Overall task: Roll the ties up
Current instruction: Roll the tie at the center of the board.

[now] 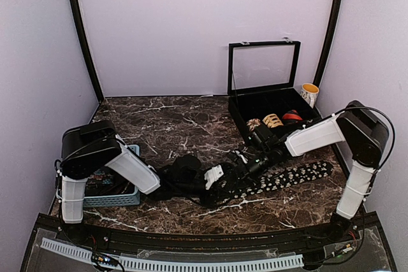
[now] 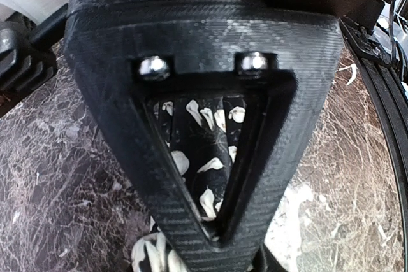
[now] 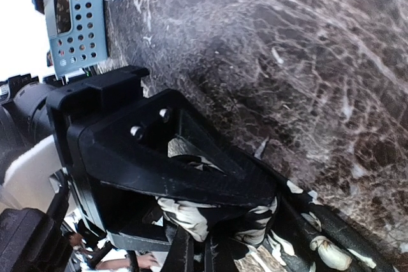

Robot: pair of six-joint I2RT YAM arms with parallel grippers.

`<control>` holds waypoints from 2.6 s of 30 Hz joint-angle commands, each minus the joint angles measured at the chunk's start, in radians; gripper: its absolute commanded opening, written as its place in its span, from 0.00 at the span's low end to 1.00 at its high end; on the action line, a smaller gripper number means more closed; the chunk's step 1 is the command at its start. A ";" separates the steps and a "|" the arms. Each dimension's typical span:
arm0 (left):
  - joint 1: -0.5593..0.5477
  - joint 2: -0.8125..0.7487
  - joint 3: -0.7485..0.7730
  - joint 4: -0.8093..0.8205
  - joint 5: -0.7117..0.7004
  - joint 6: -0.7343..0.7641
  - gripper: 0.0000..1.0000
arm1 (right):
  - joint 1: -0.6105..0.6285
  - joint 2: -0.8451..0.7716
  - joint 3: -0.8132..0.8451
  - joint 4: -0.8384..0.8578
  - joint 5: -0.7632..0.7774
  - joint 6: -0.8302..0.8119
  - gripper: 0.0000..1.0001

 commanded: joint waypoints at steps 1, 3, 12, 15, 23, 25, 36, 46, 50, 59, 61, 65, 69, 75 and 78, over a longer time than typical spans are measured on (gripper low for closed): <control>-0.006 0.054 -0.042 -0.261 -0.038 0.004 0.37 | 0.013 0.022 0.024 -0.064 0.035 -0.067 0.00; -0.006 0.043 -0.048 -0.248 -0.050 -0.001 0.42 | 0.000 0.021 0.014 -0.081 0.045 -0.087 0.00; -0.004 -0.142 -0.117 -0.042 -0.150 0.053 0.77 | -0.068 0.026 -0.043 -0.104 0.054 -0.154 0.00; -0.004 -0.238 -0.180 0.063 -0.173 0.061 0.99 | -0.089 0.033 -0.055 -0.111 0.058 -0.175 0.00; -0.002 -0.277 -0.149 -0.069 -0.113 -0.078 0.99 | -0.123 0.060 -0.092 -0.114 0.067 -0.219 0.00; -0.005 -0.241 -0.139 -0.042 -0.023 -0.055 0.99 | -0.134 0.062 -0.104 -0.105 0.070 -0.217 0.00; -0.036 0.007 -0.062 0.252 -0.102 0.047 0.92 | -0.177 0.089 -0.127 -0.096 0.057 -0.217 0.00; -0.037 0.125 0.020 0.245 -0.041 0.112 0.58 | -0.184 0.113 -0.120 -0.097 0.051 -0.221 0.01; -0.037 0.123 0.047 0.147 -0.036 0.127 0.43 | -0.184 0.089 -0.099 -0.100 0.052 -0.215 0.06; -0.033 -0.007 -0.060 -0.029 -0.030 0.170 0.16 | -0.192 -0.068 -0.021 -0.170 0.043 -0.185 0.49; -0.029 -0.032 -0.078 -0.076 -0.011 0.173 0.16 | -0.188 -0.106 -0.005 -0.185 0.040 -0.171 0.55; -0.019 -0.058 -0.092 -0.137 0.008 0.154 0.16 | -0.151 -0.141 0.004 -0.170 0.006 -0.117 0.58; -0.017 -0.060 -0.080 -0.183 0.010 0.130 0.16 | -0.081 -0.114 0.027 -0.160 0.010 -0.091 0.49; -0.017 -0.054 -0.055 -0.217 0.011 0.112 0.17 | -0.035 -0.071 0.038 -0.175 0.036 -0.085 0.42; -0.017 -0.051 -0.051 -0.218 0.011 0.108 0.17 | -0.019 -0.047 0.043 -0.173 0.049 -0.086 0.44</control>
